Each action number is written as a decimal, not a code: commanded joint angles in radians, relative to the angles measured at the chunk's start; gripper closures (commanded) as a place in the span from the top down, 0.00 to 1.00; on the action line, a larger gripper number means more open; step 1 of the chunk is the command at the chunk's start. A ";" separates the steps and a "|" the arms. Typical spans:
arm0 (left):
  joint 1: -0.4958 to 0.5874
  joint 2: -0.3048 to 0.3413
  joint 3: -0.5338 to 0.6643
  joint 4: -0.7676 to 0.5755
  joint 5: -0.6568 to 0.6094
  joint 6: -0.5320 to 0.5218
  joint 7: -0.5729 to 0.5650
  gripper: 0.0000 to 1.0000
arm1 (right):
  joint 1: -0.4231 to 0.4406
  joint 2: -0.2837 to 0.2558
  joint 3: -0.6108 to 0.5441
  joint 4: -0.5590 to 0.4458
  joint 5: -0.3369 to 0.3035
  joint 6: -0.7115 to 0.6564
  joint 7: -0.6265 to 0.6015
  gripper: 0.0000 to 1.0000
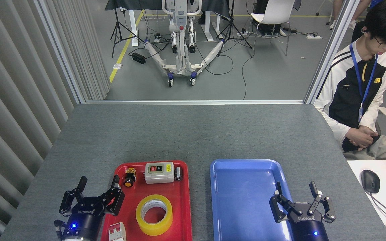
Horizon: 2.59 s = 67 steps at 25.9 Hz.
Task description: Place and move tape with both arms
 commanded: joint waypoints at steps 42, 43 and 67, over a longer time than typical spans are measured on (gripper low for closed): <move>-0.480 0.104 -0.354 0.287 0.061 -0.008 -1.315 0.94 | -0.005 0.023 0.027 0.037 0.000 -0.012 0.000 1.00; -0.483 0.102 -0.355 0.290 0.060 -0.008 -1.315 0.93 | -0.005 0.023 0.026 0.037 0.000 -0.012 0.000 1.00; -0.561 -0.042 -0.282 0.419 0.135 -0.275 -1.252 0.00 | -0.004 0.029 0.027 0.040 0.000 -0.055 -0.006 0.99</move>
